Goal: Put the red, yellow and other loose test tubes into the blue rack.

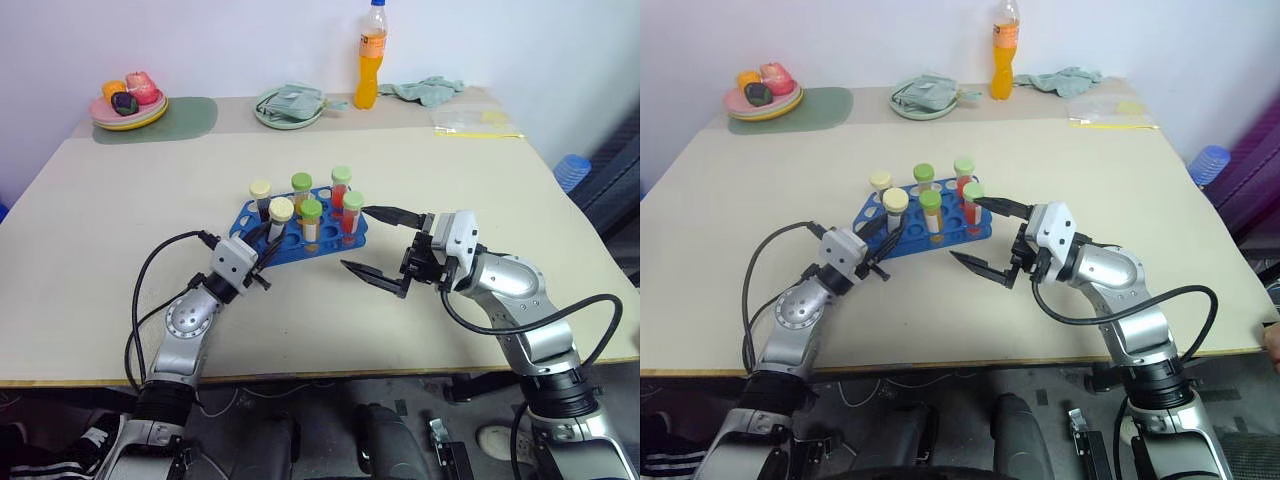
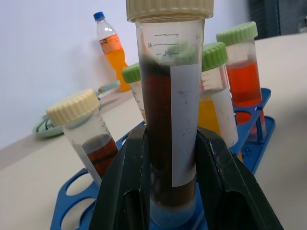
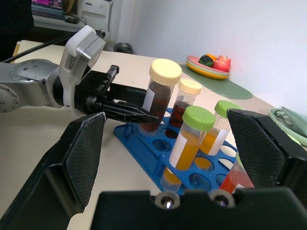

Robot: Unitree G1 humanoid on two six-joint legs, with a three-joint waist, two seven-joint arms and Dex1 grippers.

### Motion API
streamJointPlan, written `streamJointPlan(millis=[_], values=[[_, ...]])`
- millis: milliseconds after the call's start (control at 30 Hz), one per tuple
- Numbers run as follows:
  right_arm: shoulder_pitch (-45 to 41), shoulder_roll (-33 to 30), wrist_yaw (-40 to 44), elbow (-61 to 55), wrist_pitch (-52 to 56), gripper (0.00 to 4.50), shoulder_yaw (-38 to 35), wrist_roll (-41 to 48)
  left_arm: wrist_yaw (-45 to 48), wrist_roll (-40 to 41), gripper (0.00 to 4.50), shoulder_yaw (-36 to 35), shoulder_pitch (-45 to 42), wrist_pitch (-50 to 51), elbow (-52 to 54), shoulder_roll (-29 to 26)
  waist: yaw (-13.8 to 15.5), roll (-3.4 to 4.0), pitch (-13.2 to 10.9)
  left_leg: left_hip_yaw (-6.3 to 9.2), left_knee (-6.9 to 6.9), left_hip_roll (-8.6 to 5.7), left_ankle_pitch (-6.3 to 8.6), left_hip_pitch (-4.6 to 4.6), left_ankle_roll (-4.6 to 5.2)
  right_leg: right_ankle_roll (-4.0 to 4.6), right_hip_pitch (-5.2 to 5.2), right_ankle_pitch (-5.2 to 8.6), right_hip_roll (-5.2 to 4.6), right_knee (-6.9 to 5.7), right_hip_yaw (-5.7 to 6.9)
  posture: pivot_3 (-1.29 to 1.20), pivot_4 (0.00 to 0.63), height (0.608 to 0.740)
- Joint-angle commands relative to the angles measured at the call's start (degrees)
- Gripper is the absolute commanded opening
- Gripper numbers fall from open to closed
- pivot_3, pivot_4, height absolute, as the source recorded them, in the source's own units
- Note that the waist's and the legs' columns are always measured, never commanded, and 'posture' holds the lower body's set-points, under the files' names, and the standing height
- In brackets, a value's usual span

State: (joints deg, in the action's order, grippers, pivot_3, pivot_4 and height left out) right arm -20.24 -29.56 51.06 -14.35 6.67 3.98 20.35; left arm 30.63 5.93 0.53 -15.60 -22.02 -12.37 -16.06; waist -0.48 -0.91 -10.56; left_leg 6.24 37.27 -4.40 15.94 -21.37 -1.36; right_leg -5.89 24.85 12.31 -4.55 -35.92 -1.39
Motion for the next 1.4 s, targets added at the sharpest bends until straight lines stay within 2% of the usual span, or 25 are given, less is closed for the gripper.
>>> streamJointPlan(millis=[33, 100, 167, 233, 267, 300, 433, 467, 567, 633, 733, 867, 933, 1000, 1167, 1400], values=[[-1.01, 0.0, -0.26, -1.09, -1.44, 4.5, -1.28, 0.17, -0.26, 8.89, 0.77, -3.2, 0.63, 7.97, 0.74, 2.72, -0.01, -0.01, 0.01, 0.0, 0.0, 0.0, 0.0, 0.0, 0.0, 0.0, 0.0, 0.0, 0.0, 0.0, 0.0, 0.0, 0.15, 0.74], [-0.99, -0.04, -0.25, -1.07, -1.55, 4.5, -1.28, 0.18, -1.01, 13.95, 1.81, -6.05, 0.0, 12.66, 1.23, 4.0, -0.08, -0.01, 0.0, 0.01, 0.0, 0.01, 0.0, 0.01, 0.0, 0.0, -0.01, 0.0, 0.01, -0.01, 0.01, 0.0, 0.15, 0.74], [-1.06, 0.05, -0.25, -0.8, -1.81, 4.5, -1.14, 0.03, -1.21, 15.97, 2.72, -7.29, -0.2, 15.17, 1.94, 4.42, -0.32, -0.03, -0.01, 0.03, 0.02, 0.02, 0.0, 0.0, 0.0, 0.0, 0.01, 0.0, 0.04, -0.03, 0.02, 0.0, 0.15, 0.74], [-1.27, 0.12, -0.18, -0.36, -2.1, 4.5, -1.16, 0.02, -0.44, 16.16, 3.87, -6.95, 0.12, 16.16, 3.13, 4.24, -0.32, -0.03, -0.01, 0.02, 0.0, 0.03, 0.0, 0.0, 0.0, 0.0, 0.02, 0.0, 0.05, -0.04, 0.02, 0.0, 0.15, 0.74], [-1.36, 0.12, -0.14, -0.15, -2.37, 4.5, -1.11, -0.1, -0.02, 15.97, 4.3, -6.62, 0.37, 16.31, 3.7, 4.14, -0.26, -0.03, -0.01, 0.03, 0.0, 0.03, 0.0, 0.0, 0.0, 0.0, 0.02, 0.0, 0.06, -0.04, 0.02, 0.0, 0.15, 0.74], [-1.5, 0.14, -0.12, -0.04, -2.37, 4.5, -1.06, -0.07, 0.36, 15.65, 4.41, -6.25, 0.75, 16.57, 4.49, 3.85, -0.19, -0.03, -0.01, 0.02, 0.01, 0.03, 0.0, 0.0, 0.0, 0.0, 0.02, 0.0, 0.06, -0.04, 0.02, 0.0, 0.15, 0.74], [-1.54, -0.3, 0.44, 0.3, -2.58, 4.5, -1.42, 0.37, 3.43, 16.52, 4.41, -5.45, 2.88, 18.95, 10.15, 1.42, -0.25, -0.02, -0.01, 0.02, -0.01, 0.02, 0.0, -0.01, 0.0, 0.0, 0.02, 0.0, 0.05, -0.01, 0.02, 0.0, 0.15, 0.74], [-1.42, -0.75, 0.91, 0.63, -2.9, 4.5, -1.64, 0.32, 5.34, 17.56, 4.41, -5.97, 3.96, 20.19, 12.33, -0.58, -0.22, -0.02, -0.01, 0.02, -0.02, 0.03, 0.0, -0.01, 0.0, 0.0, 0.02, 0.0, 0.05, -0.01, 0.01, 0.0, 0.15, 0.74], [-1.16, -1.73, 1.51, 1.84, -3.1, 4.5, -2.19, -0.04, 15.08, 25.83, 4.41, -11.73, 9.85, 28.15, 21.06, -12.08, -0.83, -0.02, -0.02, 0.0, -0.05, 0.08, 0.0, -0.01, 0.0, 0.01, 0.06, 0.01, 0.08, -0.02, -0.03, 0.0, 0.15, 0.74], [-0.38, -2.58, 2.43, 2.67, -3.7, 4.5, -3.19, 0.58, 16.98, 26.17, 4.41, -12.33, 11.92, 28.73, 23.7, -15.7, -0.64, 0.04, -0.03, -0.01, -0.11, 0.11, 0.0, 0.0, 0.0, 0.03, 0.12, 0.02, 0.09, -0.04, -0.05, 0.0, 0.15, 0.74], [2.41, -3.67, 2.76, 3.11, -3.08, 4.5, -4.98, 1.39, 27.7, 30.52, 4.41, -18.58, 18.73, 30.97, 25.64, -25.04, -0.11, 0.08, 0.0, 0.01, -0.08, 0.07, 0.01, 0.0, 0.01, 0.03, -0.03, 0.02, 0.04, 0.08, 0.01, 0.0, 0.15, 0.74], [6.11, -6.13, 4.43, 3.3, -3.11, 4.5, -8.18, 2.81, 34.76, 30.73, 4.41, -25.29, 22.44, 27.76, 23.0, -31.29, 0.13, 0.17, -0.08, 0.01, -0.13, 0.07, 0.06, -0.04, 0.11, 0.04, -0.06, 0.02, 0.03, 0.34, 0.03, 0.0, 0.15, 0.74], [7.53, -7.14, 4.95, 3.06, -3.53, 4.5, -8.84, 2.63, 36.2, 31.11, 4.41, -26.79, 21.16, 27.34, 21.28, -32.33, 0.04, 0.18, -0.07, 0.02, -0.12, 0.09, 0.06, -0.04, 0.11, 0.06, -0.15, 0.04, 0.04, 0.47, 0.09, 0.0, 0.15, 0.74], [8.03, -7.62, 5.32, 3.79, -4.13, 4.5, -9.63, 2.35, 33.87, 31.66, 4.41, -25.91, 19.18, 29.25, 22.27, -31.08, -0.08, 0.18, -0.07, 0.02, -0.12, 0.1, 0.07, 0.01, 0.11, 0.08, -0.22, 0.05, 0.04, 0.52, 0.09, 0.0, 0.15, 0.74], [8.35, -8.49, 3.97, 4.04, -4.16, 4.5, -10.93, 1.22, 32.92, 26.7, 4.41, -19.04, 17.27, 27.13, 24.94, -27.62, -0.22, 0.18, -0.07, 0.01, -0.14, 0.1, 0.07, 0.01, 0.12, 0.0, -0.21, 0.01, 0.02, 0.54, 0.08, 0.0, 0.15, 0.74], [9.93, -9.98, 2.9, 0.7, -2.1, 4.5, -11.72, 1.27, 32.46, 26.24, 4.41, -14.49, 12.24, 27.17, 23.23, -24.89, -0.16, 0.18, -0.07, 0.02, -0.13, 0.11, 0.07, 0.0, 0.12, 0.0, -0.2, 0.0, -0.01, 0.53, 0.08, 0.0, 0.15, 0.74]])
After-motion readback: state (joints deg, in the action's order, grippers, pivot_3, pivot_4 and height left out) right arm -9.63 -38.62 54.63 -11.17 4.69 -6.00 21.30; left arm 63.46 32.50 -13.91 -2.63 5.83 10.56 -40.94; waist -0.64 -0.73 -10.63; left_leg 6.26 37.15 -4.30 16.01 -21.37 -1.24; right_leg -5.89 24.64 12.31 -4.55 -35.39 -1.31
